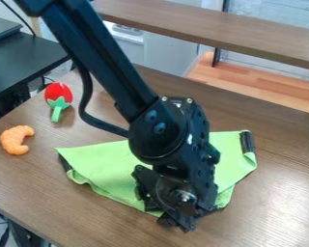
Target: Unfold the cloth from bottom to top
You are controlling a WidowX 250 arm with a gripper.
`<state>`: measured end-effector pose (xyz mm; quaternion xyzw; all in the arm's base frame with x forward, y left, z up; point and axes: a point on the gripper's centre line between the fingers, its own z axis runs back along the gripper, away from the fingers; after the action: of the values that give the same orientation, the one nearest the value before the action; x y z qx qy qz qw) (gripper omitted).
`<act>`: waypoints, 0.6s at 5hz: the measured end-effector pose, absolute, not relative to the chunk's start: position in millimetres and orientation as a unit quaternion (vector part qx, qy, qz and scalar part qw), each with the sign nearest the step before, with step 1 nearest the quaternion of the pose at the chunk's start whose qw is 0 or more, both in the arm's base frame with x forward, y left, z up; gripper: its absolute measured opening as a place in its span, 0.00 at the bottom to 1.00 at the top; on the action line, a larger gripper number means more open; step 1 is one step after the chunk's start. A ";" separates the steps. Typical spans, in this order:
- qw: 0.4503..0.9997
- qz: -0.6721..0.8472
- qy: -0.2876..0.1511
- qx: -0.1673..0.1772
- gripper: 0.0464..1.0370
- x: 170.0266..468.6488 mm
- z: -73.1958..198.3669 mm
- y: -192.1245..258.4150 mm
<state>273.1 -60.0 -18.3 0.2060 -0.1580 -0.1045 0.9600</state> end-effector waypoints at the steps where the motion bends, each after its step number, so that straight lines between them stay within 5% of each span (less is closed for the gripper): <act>1: 0.975 -0.109 -0.097 0.167 0.36 273.3 -20.8 -55.3; 2: 0.979 -0.113 -0.078 0.152 0.14 272.3 -21.2 -55.7; 3: 0.978 -0.122 -0.072 0.154 0.02 271.8 -21.3 -52.8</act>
<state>271.8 -52.8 -21.3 0.1541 -0.0722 -0.1217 0.9779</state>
